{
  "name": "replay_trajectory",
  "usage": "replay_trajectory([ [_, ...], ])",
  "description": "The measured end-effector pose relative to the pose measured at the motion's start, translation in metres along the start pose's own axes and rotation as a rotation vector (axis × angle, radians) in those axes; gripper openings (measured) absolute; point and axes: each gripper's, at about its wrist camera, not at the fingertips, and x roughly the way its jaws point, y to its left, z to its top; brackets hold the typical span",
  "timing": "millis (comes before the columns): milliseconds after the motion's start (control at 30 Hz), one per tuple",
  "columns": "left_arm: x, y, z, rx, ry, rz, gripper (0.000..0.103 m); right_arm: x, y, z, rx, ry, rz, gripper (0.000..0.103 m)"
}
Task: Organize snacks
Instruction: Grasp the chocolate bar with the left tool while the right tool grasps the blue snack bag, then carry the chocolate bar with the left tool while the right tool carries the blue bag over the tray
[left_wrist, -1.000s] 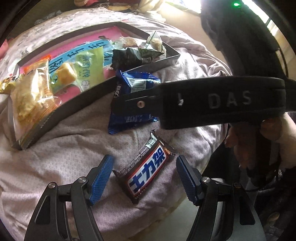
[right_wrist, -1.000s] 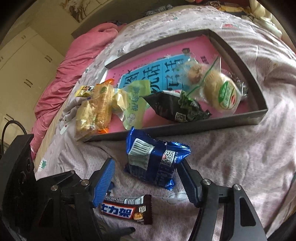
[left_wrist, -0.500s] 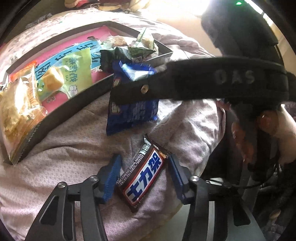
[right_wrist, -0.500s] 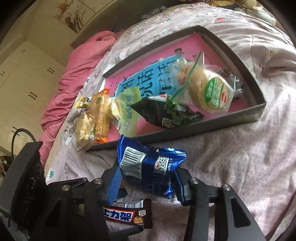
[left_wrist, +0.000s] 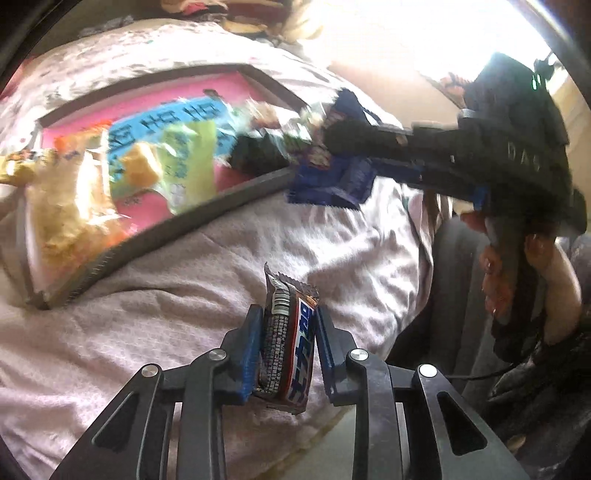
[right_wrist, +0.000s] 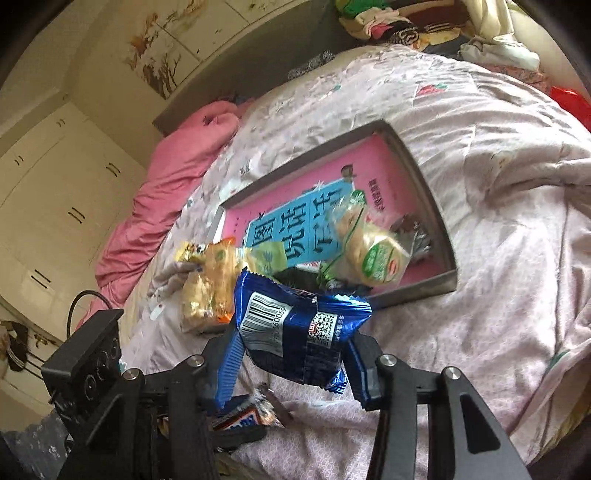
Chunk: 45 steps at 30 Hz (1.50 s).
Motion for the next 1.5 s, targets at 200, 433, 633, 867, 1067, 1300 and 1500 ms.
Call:
replay_trajectory([
  [200,-0.026,0.001,0.015,-0.038,-0.078,0.036,0.027,-0.012,0.003,0.007,-0.028,-0.045,-0.007,0.049],
  [433,-0.032,0.005,0.034,-0.095,-0.139,0.081,0.019,-0.021,0.009,0.018,-0.067,-0.095,-0.032,0.049],
  [633,-0.031,0.015,0.048,-0.116,-0.160,0.109,0.012,-0.022,0.007,0.024,-0.070,-0.112,-0.045,0.049],
  [867,-0.021,0.020,0.047,-0.146,-0.127,0.076,0.012,-0.020,0.007,0.025,-0.069,-0.109,-0.041,0.049],
  [1067,-0.015,0.017,0.038,-0.155,-0.106,0.104,0.025,-0.017,0.005,0.024,-0.060,-0.103,-0.033,0.049],
  [1300,0.000,0.016,0.038,-0.163,-0.067,0.122,0.019,-0.017,0.004,0.024,-0.058,-0.102,-0.033,0.049],
  [1500,-0.021,0.018,0.050,-0.177,-0.131,0.125,0.018,-0.017,0.007,0.027,-0.078,-0.113,-0.036,0.049],
])
